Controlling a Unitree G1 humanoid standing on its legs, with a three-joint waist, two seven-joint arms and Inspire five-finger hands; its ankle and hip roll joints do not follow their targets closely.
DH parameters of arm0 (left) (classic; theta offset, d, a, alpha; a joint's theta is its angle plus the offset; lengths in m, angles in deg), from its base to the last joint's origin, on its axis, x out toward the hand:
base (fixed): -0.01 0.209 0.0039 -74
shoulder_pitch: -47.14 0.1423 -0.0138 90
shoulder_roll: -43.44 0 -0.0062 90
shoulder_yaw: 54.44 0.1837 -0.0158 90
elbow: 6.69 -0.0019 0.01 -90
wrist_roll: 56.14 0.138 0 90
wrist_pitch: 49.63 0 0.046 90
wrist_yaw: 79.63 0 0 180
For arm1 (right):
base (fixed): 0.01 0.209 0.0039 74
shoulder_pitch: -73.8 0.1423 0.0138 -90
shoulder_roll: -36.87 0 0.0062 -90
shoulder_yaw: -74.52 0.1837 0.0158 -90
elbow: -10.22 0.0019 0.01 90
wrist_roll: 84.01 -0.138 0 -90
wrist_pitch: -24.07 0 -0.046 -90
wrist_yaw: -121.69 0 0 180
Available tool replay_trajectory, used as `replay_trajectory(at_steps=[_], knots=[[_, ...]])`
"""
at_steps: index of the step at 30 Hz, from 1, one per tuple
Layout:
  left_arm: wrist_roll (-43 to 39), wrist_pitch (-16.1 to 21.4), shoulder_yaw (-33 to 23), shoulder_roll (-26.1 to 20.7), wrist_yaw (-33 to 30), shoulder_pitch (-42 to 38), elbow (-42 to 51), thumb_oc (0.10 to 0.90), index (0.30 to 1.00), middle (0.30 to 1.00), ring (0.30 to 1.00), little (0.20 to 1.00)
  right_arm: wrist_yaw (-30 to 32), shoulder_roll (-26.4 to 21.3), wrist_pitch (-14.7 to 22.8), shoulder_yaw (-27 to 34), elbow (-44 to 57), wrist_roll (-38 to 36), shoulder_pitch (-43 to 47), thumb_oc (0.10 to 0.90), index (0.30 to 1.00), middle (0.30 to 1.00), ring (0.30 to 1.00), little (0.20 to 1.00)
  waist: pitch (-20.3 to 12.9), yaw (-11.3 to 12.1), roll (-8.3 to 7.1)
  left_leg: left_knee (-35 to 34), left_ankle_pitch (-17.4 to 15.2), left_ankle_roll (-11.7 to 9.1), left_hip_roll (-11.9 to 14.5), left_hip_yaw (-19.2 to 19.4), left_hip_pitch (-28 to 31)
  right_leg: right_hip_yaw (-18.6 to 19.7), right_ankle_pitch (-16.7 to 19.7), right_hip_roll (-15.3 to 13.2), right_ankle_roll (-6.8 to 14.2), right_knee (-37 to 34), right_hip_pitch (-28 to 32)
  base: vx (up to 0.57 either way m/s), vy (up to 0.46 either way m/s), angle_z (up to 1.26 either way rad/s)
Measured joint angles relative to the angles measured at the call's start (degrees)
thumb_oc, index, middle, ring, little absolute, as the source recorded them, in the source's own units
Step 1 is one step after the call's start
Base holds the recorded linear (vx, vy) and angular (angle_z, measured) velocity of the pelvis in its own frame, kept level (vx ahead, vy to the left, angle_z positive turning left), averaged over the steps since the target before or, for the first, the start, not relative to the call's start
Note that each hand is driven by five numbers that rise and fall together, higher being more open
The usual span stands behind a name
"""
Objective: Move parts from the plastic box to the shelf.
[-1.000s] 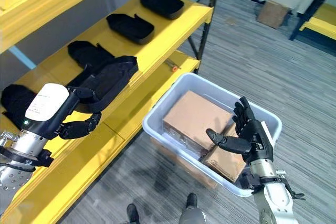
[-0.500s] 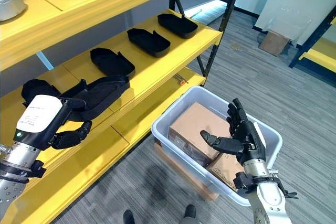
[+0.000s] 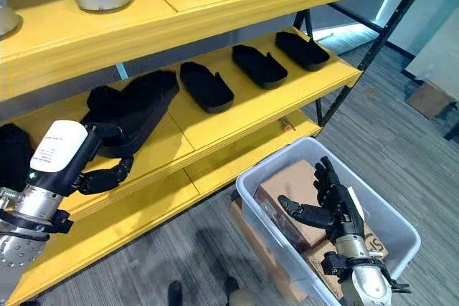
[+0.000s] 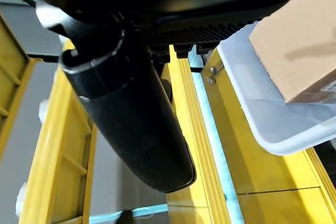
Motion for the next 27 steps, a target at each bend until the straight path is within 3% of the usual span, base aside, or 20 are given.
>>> replay_trajectory(at_steps=[8, 11, 15, 17, 18, 19, 20, 21, 23, 24, 25, 27], knots=[[0.0, -0.2, 3.0, 0.1, 0.1, -1.5, -0.2, 0.400, 0.300, 0.300, 0.300, 0.300, -0.2, 0.0, 0.0, 0.0, 0.0, -0.1, 0.5, 0.900, 1.000, 1.000, 1.000, 1.000, -0.1, -0.4, 0.13, -2.6, 0.4, -0.6, -0.2, 0.5, 3.4, 3.6, -0.2, -0.2, -0.2, -2.8, 3.5, 0.05, -0.064, 0.05], [-0.1, -0.2, 3.0, 2.2, 0.1, -1.6, -0.2, 0.400, 0.300, 0.300, 0.300, 0.300, -0.2, -0.3, 0.0, 0.0, 0.0, -0.1, 0.3, 0.900, 1.000, 1.000, 1.000, 1.000, 0.0, -0.3, 1.29, -2.5, 0.6, -0.8, -0.2, 0.2, 3.3, 3.3, -0.2, -0.2, -0.2, -3.5, 4.0, 0.01, -0.095, 0.07], [-0.1, -0.3, 3.1, 2.4, 0.1, -2.0, -0.2, 0.400, 0.300, 0.300, 0.300, 0.300, -0.2, -1.4, 0.0, 0.1, 0.0, -0.1, 0.2, 0.900, 1.000, 1.000, 1.000, 1.000, 0.4, -1.0, 1.71, 4.2, 1.3, -1.8, -1.2, 1.9, -1.0, 1.5, -1.2, -0.8, -0.7, -2.0, 3.8, -0.07, -0.029, 0.38], [-0.2, -0.3, 3.1, 2.3, 0.2, -2.5, -0.2, 0.400, 0.300, 0.300, 0.300, 0.300, -0.1, -2.2, 0.0, 0.4, 0.1, -0.1, 0.2, 0.900, 1.000, 1.000, 1.000, 1.000, 1.2, -1.9, 1.97, 5.3, 3.0, -3.5, -1.1, 4.8, -2.3, -0.7, -2.3, -0.9, -2.3, -0.3, 3.5, -0.02, 0.011, 0.69], [-0.4, -0.3, 3.1, 2.1, 0.2, -3.0, -0.1, 0.400, 0.300, 0.300, 0.300, 0.300, 0.5, -2.1, 0.1, 0.5, 0.4, -0.1, 0.0, 0.900, 1.000, 1.000, 1.000, 1.000, 1.4, -2.0, 1.98, 2.6, 6.3, -4.1, -1.1, 7.0, -2.5, -1.4, -2.9, -1.1, -3.7, 1.4, 2.2, 0.01, 0.053, 0.59], [-0.7, -0.4, 2.8, 2.0, 0.1, -3.3, 0.6, 0.400, 0.300, 0.300, 0.300, 0.300, 0.8, -2.4, 0.2, 0.9, 0.8, -0.1, -0.1, 0.900, 1.000, 1.000, 1.000, 1.000, 1.7, -1.7, 1.95, 0.6, 3.5, -4.1, 0.3, 9.8, -2.4, -1.9, -3.5, -1.7, -5.5, 2.8, 0.2, 0.01, 0.097, 0.50], [-1.6, -0.2, 2.9, 1.9, 0.0, -3.5, 0.6, 0.400, 0.300, 0.300, 0.300, 0.300, 1.1, -1.9, 0.1, 1.1, 0.6, -0.1, 0.0, 0.900, 1.000, 1.000, 1.000, 1.000, 2.3, -1.3, 1.38, 4.1, 0.4, 0.3, 1.8, 10.5, -3.0, -3.2, -2.1, -2.0, -5.6, 3.1, -0.7, 0.03, 0.131, 0.29], [-1.9, -0.2, 2.9, 1.7, 0.0, -3.7, 0.6, 0.400, 0.300, 0.300, 0.300, 0.300, 1.3, -1.2, 0.2, 1.3, 0.8, -0.2, 0.2, 0.900, 1.000, 1.000, 1.000, 1.000, 2.7, -1.5, 0.49, 6.5, -1.5, 0.4, 3.6, 11.1, -2.6, -3.7, -1.6, -2.9, -5.6, 3.2, -0.4, 0.04, 0.120, 0.58], [-2.2, 0.3, 3.2, 1.9, -0.1, -4.4, 0.3, 0.400, 0.300, 0.300, 0.300, 0.300, 2.1, -1.7, 0.7, 3.2, 1.1, -0.2, -0.6, 0.900, 1.000, 1.000, 1.000, 1.000, 3.1, -3.2, -0.11, 6.3, -1.9, -1.3, 10.3, 11.6, -0.9, -5.8, -1.6, -3.1, -5.5, 3.7, -1.4, 0.05, 0.161, 0.56], [-2.3, 0.3, 3.2, 1.8, -0.2, -4.5, 0.3, 0.400, 0.300, 0.300, 0.300, 0.300, 2.6, -1.6, 0.9, 3.5, 1.1, -0.2, -0.5, 0.900, 1.000, 1.000, 1.000, 1.000, 3.2, -3.1, -0.02, 5.5, -1.7, -1.6, 11.5, 11.5, -0.4, -5.8, -1.6, -3.0, -5.5, 4.1, -2.1, 0.05, 0.202, 0.15], [-2.3, 0.4, 3.8, 1.8, -0.3, -5.1, 0.0, 0.400, 0.300, 0.300, 0.300, 0.300, 3.4, -1.7, 1.3, 4.4, 1.0, -0.4, -0.3, 0.900, 1.000, 1.000, 1.000, 1.000, 3.7, -3.3, 0.55, 2.4, -1.4, -2.2, 14.3, 10.9, 0.7, -5.9, -1.7, -2.4, -5.3, 5.0, -3.3, 0.04, 0.196, 0.01], [-2.2, 0.2, 4.8, 1.7, -0.3, -6.0, -0.9, 0.400, 0.300, 0.300, 0.300, 0.300, 4.6, -1.8, 1.8, 4.6, 1.0, -1.1, 0.1, 0.900, 1.000, 1.000, 1.000, 1.000, 4.8, -3.2, 1.64, 0.0, -0.1, -3.1, 16.5, 10.3, 1.6, -5.9, -1.7, -1.9, -4.5, 6.9, -4.9, 0.04, 0.210, -0.02]])
